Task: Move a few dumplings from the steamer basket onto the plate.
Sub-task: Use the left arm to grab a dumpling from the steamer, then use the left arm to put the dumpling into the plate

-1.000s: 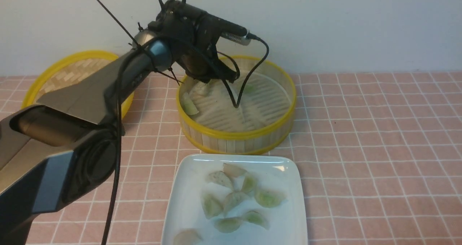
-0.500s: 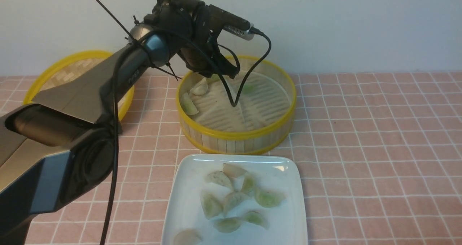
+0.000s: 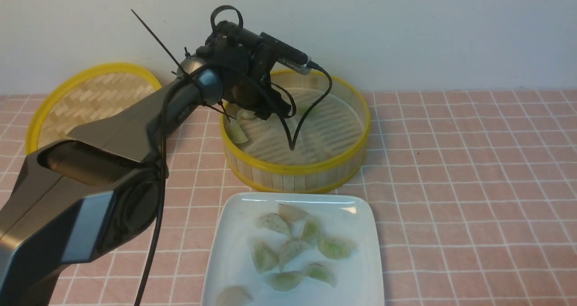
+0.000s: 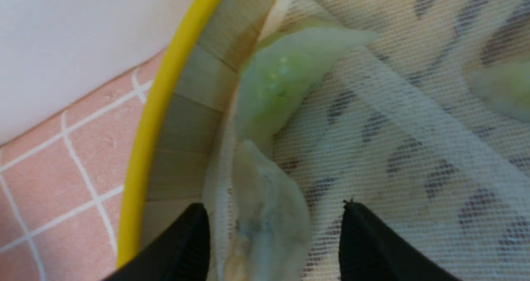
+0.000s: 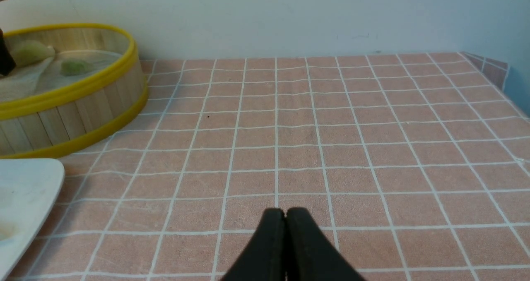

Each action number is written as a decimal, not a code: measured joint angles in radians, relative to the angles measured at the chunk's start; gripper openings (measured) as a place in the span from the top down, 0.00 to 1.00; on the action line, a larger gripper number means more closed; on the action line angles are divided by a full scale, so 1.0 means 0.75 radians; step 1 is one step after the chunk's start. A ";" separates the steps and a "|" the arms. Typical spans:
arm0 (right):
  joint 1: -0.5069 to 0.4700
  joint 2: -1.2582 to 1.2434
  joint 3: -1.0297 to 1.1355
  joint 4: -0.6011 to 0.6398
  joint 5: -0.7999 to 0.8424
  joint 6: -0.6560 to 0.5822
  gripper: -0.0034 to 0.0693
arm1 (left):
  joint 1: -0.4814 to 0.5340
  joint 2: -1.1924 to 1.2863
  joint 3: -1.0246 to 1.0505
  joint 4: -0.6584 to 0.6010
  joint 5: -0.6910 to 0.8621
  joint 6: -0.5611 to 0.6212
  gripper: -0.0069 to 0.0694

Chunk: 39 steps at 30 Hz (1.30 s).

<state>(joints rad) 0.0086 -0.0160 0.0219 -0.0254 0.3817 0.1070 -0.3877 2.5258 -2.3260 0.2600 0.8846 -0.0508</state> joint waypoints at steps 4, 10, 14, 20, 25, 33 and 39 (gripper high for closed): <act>0.000 0.000 0.000 0.000 0.000 0.000 0.97 | 0.003 0.008 0.000 0.012 -0.001 -0.016 0.46; 0.000 0.000 0.000 0.000 0.000 0.000 0.97 | 0.010 0.023 0.000 0.012 0.043 -0.035 0.57; 0.000 0.000 0.000 0.000 0.000 0.000 0.97 | 0.010 0.025 -0.001 0.012 0.056 -0.036 0.59; 0.000 0.000 0.000 0.000 0.000 0.000 0.97 | 0.010 0.023 -0.017 0.003 0.085 -0.055 0.60; 0.000 0.000 0.000 0.000 0.000 0.000 0.97 | 0.005 -0.040 -0.044 -0.081 0.153 -0.049 0.60; 0.000 0.000 0.000 0.000 0.000 0.000 0.97 | 0.003 -0.272 -0.065 -0.347 0.289 0.105 0.60; 0.000 0.000 0.000 0.000 0.000 0.000 0.97 | 0.000 -0.350 -0.065 -0.577 0.455 0.205 0.60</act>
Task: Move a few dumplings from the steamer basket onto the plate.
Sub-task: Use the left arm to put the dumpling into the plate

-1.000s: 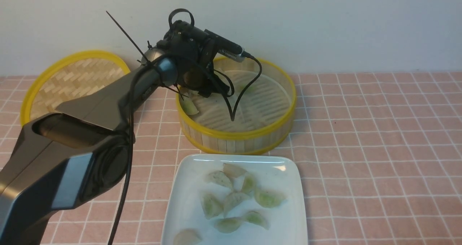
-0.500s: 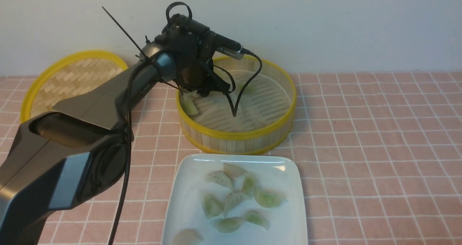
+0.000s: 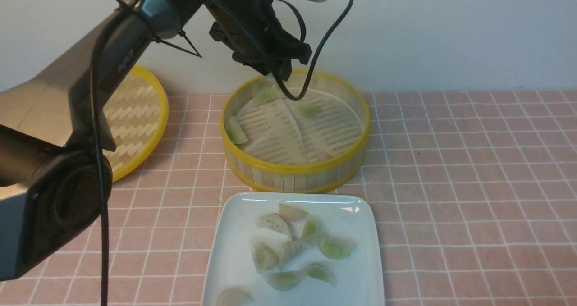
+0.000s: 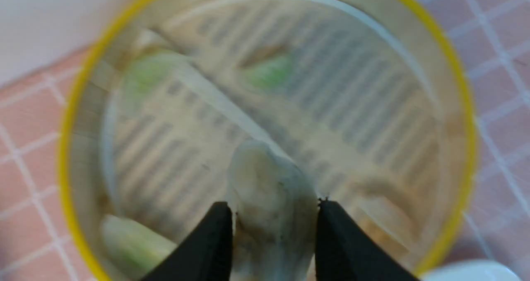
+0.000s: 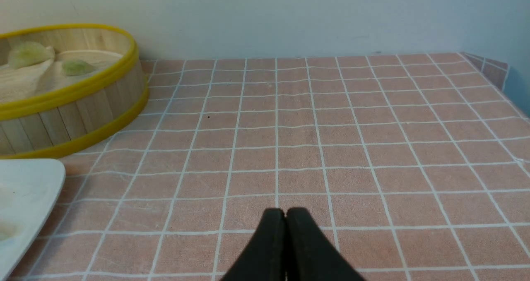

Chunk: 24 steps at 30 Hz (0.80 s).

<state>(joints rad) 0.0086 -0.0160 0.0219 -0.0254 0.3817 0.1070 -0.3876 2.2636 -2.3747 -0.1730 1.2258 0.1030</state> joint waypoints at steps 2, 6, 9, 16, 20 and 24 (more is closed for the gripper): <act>0.000 0.000 0.000 0.000 0.000 0.000 0.97 | -0.001 -0.014 0.000 -0.043 0.021 0.010 0.60; 0.000 0.000 0.000 0.000 0.000 0.000 0.97 | -0.005 -0.053 0.018 -0.072 0.032 0.017 0.60; 0.000 0.000 0.000 0.000 0.000 0.000 0.97 | -0.022 -0.131 0.077 -0.075 0.032 0.017 0.60; 0.000 0.000 0.000 0.000 0.000 0.000 0.97 | -0.170 -0.463 0.592 -0.083 0.029 0.017 0.61; 0.000 0.000 0.000 0.000 0.000 0.000 0.97 | -0.300 -0.611 1.003 -0.088 0.019 0.017 0.61; 0.000 0.000 0.000 0.000 0.000 0.000 0.97 | -0.403 -0.650 1.281 -0.090 -0.081 0.017 0.61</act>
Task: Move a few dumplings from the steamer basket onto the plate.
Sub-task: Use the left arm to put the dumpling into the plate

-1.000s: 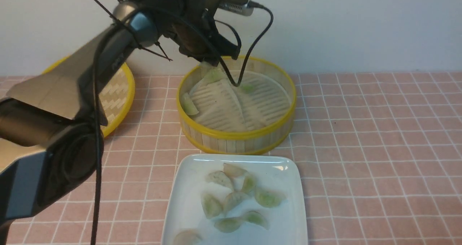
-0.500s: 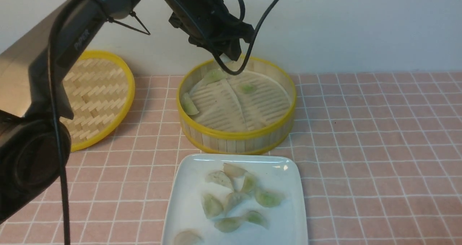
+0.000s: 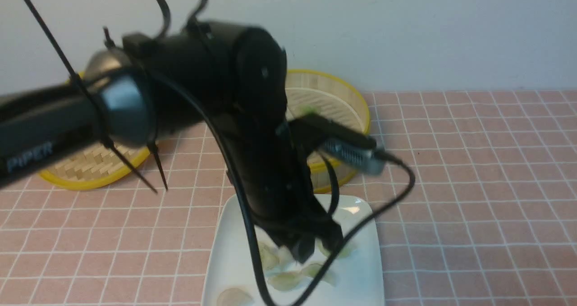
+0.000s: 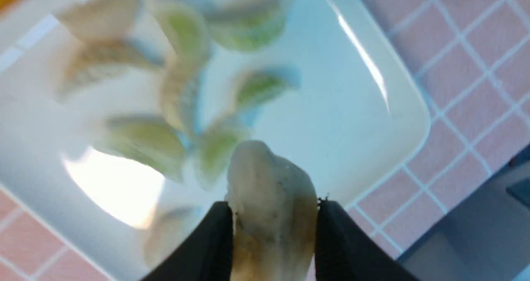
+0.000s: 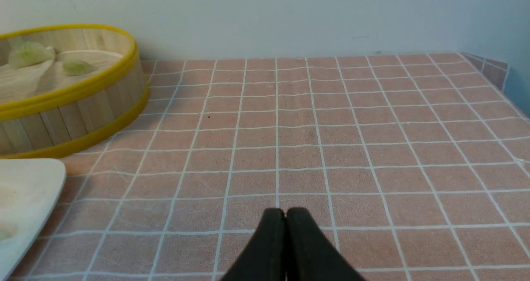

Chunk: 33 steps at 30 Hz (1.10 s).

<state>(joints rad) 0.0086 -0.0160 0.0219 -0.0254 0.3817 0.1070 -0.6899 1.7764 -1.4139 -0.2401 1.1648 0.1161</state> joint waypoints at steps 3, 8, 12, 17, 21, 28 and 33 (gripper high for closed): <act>0.000 0.000 0.000 0.000 0.000 0.000 0.97 | -0.083 0.004 0.155 -0.017 -0.112 0.000 0.61; 0.000 0.000 0.000 0.000 0.000 0.000 0.97 | -0.113 0.049 0.198 -0.033 -0.210 0.000 0.61; 0.000 0.000 0.000 0.000 0.000 0.000 0.97 | -0.113 0.107 0.198 -0.033 -0.272 0.000 0.60; 0.000 0.000 0.000 0.000 0.000 0.000 0.97 | -0.113 0.120 0.194 -0.033 -0.275 0.000 0.41; 0.000 0.000 0.000 0.000 0.000 0.000 0.97 | -0.110 0.117 0.131 0.009 -0.239 -0.081 0.34; 0.000 0.000 0.000 0.000 0.000 0.000 0.97 | -0.107 -0.191 0.073 0.246 -0.215 -0.300 0.87; 0.000 0.000 0.000 0.000 0.000 0.000 0.97 | -0.107 -0.496 0.063 0.301 -0.282 -0.350 0.92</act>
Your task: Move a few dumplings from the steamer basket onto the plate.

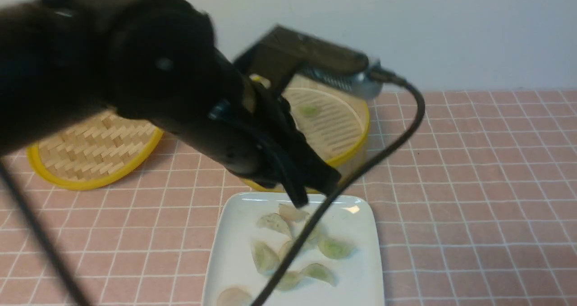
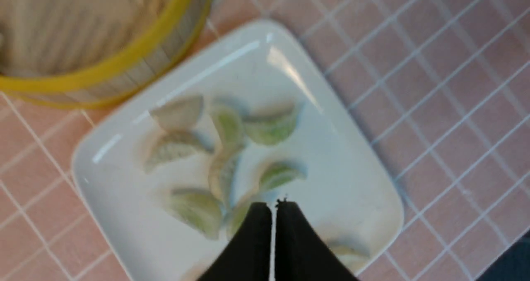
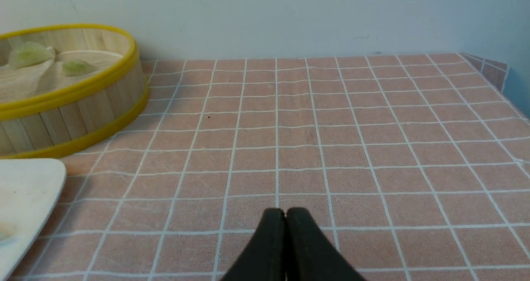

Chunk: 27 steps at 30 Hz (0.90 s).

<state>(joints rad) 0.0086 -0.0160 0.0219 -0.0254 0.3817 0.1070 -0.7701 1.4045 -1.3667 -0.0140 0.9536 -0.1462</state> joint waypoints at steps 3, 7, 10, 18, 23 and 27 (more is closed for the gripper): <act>0.000 0.000 0.000 0.000 0.000 0.000 0.97 | 0.000 -0.114 0.000 0.038 -0.004 0.000 0.92; 0.000 0.000 0.000 0.000 0.000 0.000 0.97 | 0.000 -0.196 0.000 0.055 0.021 0.002 0.92; 0.000 0.000 0.000 0.000 0.000 0.000 0.97 | 0.000 -0.276 0.001 0.084 0.011 0.006 0.92; 0.000 0.000 0.000 0.000 0.000 0.000 0.97 | 0.000 -0.574 0.001 0.291 0.007 -0.049 0.92; 0.000 0.000 0.000 0.000 0.000 0.000 0.97 | 0.003 -0.762 0.045 0.416 0.018 -0.122 0.92; 0.000 0.000 0.000 0.000 0.000 0.000 0.97 | 0.085 -1.003 0.293 0.437 -0.067 -0.133 0.92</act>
<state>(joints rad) 0.0086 -0.0160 0.0219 -0.0254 0.3817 0.1070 -0.7061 0.6525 -1.1468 0.3140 0.9032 -0.2459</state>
